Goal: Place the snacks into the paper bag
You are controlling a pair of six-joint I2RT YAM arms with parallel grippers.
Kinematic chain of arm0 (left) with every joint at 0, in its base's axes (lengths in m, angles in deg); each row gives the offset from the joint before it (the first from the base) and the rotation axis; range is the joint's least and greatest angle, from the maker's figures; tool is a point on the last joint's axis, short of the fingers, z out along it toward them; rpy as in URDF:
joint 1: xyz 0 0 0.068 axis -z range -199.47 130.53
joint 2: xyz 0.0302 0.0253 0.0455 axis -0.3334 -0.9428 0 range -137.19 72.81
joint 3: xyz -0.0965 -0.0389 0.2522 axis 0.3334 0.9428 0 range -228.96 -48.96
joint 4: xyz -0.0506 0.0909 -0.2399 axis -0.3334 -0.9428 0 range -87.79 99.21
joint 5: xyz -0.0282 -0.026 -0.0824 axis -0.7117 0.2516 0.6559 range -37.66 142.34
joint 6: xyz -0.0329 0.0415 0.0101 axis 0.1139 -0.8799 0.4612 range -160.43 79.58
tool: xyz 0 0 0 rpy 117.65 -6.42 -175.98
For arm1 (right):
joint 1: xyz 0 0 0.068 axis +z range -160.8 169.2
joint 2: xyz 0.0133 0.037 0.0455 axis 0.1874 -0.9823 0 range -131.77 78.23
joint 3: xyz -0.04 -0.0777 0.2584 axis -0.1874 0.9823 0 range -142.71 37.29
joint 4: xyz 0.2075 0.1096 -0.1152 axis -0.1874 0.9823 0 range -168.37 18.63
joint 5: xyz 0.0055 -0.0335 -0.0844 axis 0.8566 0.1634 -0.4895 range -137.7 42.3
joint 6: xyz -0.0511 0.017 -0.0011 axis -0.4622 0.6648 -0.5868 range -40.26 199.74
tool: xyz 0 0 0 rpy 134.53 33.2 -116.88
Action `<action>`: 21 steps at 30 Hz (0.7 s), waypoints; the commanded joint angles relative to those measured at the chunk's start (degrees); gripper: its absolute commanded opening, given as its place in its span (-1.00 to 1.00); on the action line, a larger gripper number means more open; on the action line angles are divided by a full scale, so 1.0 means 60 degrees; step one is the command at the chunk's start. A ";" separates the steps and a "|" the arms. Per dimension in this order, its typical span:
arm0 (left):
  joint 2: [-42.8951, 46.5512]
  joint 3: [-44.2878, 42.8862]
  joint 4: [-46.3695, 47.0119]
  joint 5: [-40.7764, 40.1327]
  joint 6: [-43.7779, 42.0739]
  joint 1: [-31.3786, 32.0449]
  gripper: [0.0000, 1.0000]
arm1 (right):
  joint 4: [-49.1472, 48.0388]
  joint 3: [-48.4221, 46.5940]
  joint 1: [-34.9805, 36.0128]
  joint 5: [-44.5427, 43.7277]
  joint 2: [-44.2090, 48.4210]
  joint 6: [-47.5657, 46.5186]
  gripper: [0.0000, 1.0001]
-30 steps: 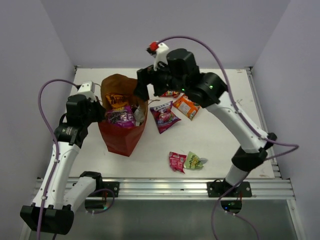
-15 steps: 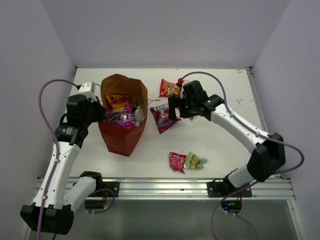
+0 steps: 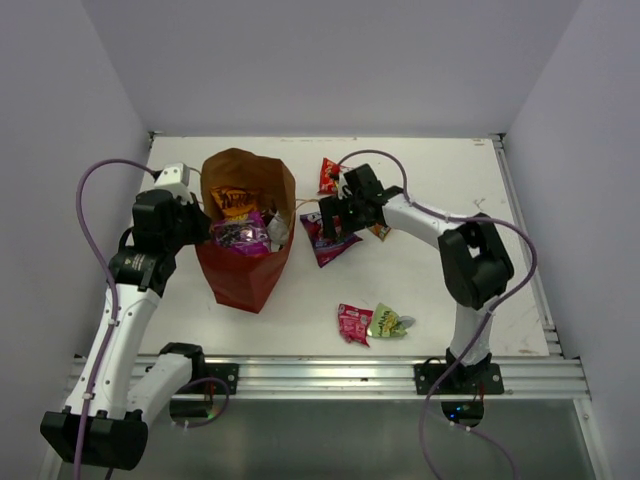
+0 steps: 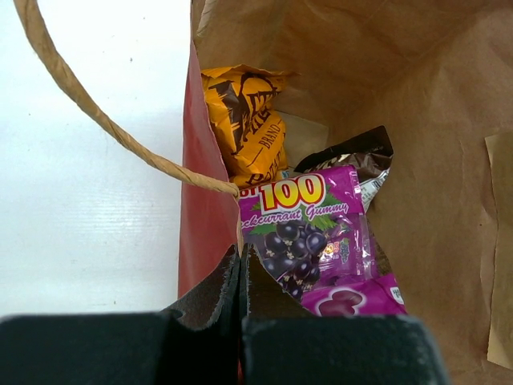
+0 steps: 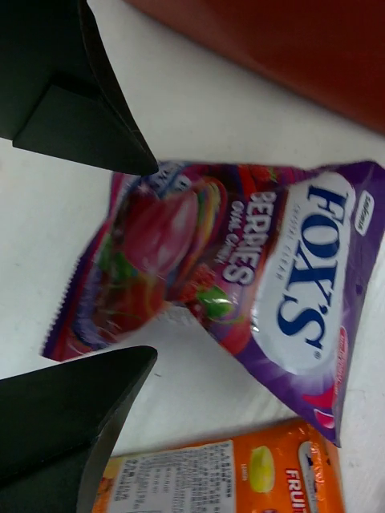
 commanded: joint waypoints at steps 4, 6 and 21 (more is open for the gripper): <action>0.0085 -0.0178 -0.0064 0.0011 -0.0155 0.0099 -1.00 | -0.0540 -0.1255 -0.0351 0.0394 -0.1351 -0.0646 0.78; 0.0085 -0.0178 -0.0064 0.0011 -0.0155 0.0113 -1.00 | -0.0218 -0.1592 -0.0351 0.0539 -0.1746 -0.0749 0.31; -0.0178 -0.0032 0.0229 0.0186 -0.0140 0.0099 -1.00 | 0.3574 -0.4502 -0.0351 -0.2549 0.1210 -0.1671 -1.00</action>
